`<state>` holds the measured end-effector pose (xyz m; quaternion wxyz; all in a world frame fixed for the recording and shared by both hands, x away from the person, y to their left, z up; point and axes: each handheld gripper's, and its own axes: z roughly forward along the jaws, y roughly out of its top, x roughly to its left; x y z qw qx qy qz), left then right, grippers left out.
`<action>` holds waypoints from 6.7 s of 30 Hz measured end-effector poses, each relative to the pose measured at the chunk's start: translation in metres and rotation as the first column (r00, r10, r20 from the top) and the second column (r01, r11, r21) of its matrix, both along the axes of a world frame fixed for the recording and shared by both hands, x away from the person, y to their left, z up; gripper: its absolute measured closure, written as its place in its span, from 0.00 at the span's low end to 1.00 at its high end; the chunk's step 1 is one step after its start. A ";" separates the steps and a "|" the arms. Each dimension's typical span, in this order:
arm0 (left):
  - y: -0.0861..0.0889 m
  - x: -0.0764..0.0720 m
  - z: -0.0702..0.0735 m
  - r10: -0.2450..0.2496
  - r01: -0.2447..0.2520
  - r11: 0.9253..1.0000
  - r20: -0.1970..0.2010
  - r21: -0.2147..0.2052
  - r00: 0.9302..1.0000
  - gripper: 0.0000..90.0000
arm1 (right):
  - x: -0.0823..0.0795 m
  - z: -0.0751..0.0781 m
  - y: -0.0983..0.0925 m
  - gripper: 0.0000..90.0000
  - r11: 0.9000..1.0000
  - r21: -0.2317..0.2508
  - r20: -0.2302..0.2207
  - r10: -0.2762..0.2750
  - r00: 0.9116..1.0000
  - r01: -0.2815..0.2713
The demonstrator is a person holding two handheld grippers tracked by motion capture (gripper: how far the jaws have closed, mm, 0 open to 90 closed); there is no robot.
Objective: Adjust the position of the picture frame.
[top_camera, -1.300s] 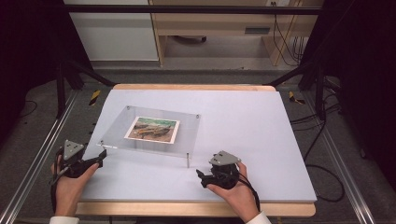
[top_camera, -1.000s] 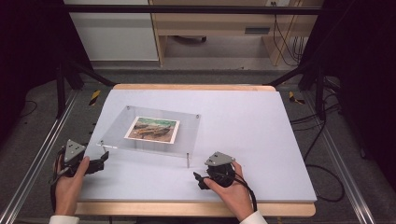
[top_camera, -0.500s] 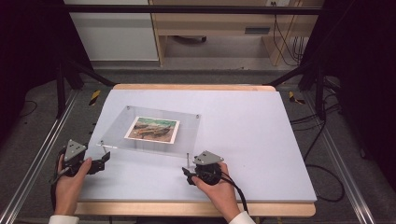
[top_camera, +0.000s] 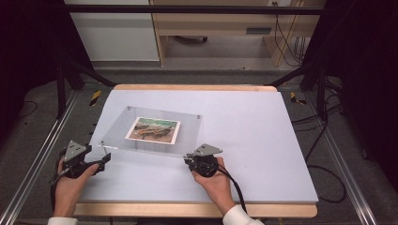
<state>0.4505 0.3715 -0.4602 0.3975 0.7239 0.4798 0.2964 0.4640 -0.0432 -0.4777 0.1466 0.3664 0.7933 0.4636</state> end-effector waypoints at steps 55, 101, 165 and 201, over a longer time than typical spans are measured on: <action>0.003 0.031 -0.002 0.043 -0.028 0.966 0.052 -0.258 0.998 0.89 | 0.008 0.017 -0.001 0.94 0.985 0.162 -0.025 -0.062 0.998 0.066; -0.062 -0.001 0.055 0.009 0.024 0.966 0.127 -0.257 0.992 0.94 | 0.003 0.069 -0.059 0.92 0.974 0.142 0.081 -0.190 0.978 0.178; -0.158 0.030 0.057 -0.106 0.149 0.953 0.173 -0.262 0.979 0.92 | 0.012 0.073 -0.158 0.92 0.940 0.154 0.060 -0.316 0.947 0.304; -0.157 0.024 0.042 -0.117 0.145 0.960 0.128 -0.238 0.985 0.92 | 0.009 0.067 -0.156 0.92 0.947 0.115 0.062 -0.308 0.949 0.299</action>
